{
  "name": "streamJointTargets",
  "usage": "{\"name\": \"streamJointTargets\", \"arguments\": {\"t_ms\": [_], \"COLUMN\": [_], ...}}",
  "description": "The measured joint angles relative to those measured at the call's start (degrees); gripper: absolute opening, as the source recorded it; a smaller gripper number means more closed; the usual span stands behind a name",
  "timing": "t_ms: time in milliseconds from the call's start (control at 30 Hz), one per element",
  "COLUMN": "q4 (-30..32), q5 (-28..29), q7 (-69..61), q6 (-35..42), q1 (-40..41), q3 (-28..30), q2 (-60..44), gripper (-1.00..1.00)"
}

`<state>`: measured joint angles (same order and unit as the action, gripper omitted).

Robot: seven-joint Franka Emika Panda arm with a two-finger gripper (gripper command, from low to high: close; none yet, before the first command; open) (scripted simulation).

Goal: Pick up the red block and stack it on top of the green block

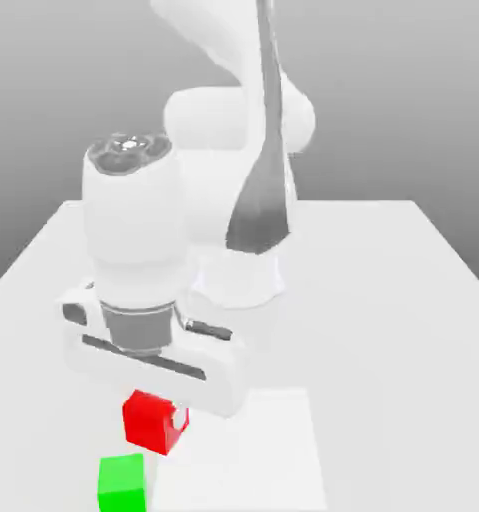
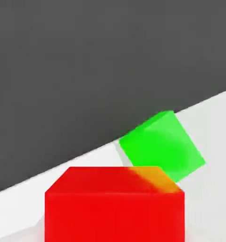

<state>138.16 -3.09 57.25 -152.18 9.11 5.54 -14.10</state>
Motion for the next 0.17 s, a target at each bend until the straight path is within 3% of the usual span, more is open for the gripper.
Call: {"name": "streamJointTargets", "arguments": {"t_ms": [33, 67, 167], "q4": [-0.30, -0.48, -0.48], "q5": [-0.62, -1.10, -1.10], "q7": [-0.35, -0.66, -0.66], "q6": [-1.70, -3.08, -3.08], "q1": [0.14, 0.25, 0.25], "q3": [0.08, 0.05, 0.05], "q2": [-2.05, -3.63, -3.63], "gripper": [-1.00, 1.00, 1.00]}}
